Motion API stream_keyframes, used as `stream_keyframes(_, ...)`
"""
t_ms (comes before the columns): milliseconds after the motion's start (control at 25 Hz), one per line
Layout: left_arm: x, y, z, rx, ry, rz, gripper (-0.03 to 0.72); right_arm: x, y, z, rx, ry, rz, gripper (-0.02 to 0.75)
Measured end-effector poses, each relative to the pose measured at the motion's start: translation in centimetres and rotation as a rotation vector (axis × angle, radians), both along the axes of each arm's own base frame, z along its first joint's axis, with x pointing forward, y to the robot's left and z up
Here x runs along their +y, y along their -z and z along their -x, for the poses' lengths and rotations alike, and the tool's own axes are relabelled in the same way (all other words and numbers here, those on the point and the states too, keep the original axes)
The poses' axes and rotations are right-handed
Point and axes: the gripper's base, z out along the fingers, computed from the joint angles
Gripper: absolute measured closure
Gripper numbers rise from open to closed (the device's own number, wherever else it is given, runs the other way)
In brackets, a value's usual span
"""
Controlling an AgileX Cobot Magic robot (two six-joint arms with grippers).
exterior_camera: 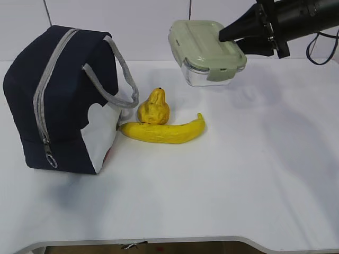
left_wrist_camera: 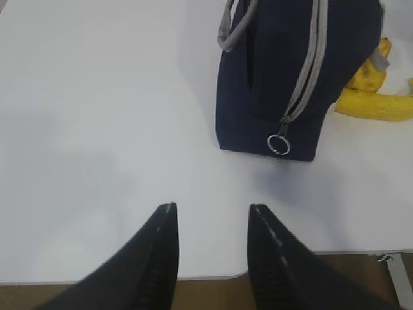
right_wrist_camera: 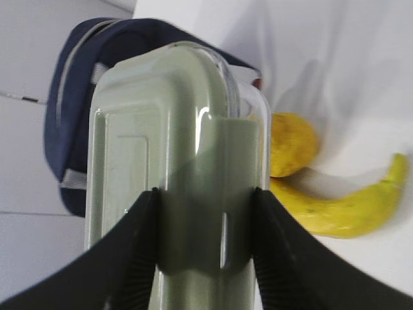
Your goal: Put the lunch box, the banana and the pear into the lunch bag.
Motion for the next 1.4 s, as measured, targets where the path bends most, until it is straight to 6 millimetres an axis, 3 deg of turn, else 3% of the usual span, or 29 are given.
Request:
stream_keyframes(160, -0.5, -2.7, -2.4, 0.038, 0.040, 0.021, 0.419, 2.3, -1.9, 0.2, -0.041, -0.055, -0.016, 0.397)
stream_keyframes(320, -0.9, -3.9, -5.3, 0.102, 0.082, 0.038, 0.423, 3.6, -3.5, 0.2, -0.075, -0.076, -0.053, 0.397)
stream_keyframes(760, -2.3, -2.4, -12.7, 0.281, 0.240, 0.077, 0.401, 6.0, -5.0, 0.5, -0.095, -0.115, -0.134, 0.397)
stream_keyframes(960, -2.4, -1.8, -14.7, 0.259, 0.256, 0.064, 0.332, 7.0, -5.1, 0.8, -0.093, -0.139, -0.147, 0.397)
stream_keyframes(1160, -2.3, -1.6, -16.8, 0.233, 0.241, 0.057, 0.310, 8.3, -5.2, 1.2, -0.090, -0.167, -0.162, 0.397)
stream_keyframes(1400, -2.6, -2.7, -21.9, 0.269, 0.276, 0.061, 0.306, 10.8, -5.2, 2.0, -0.091, -0.219, -0.163, 0.397)
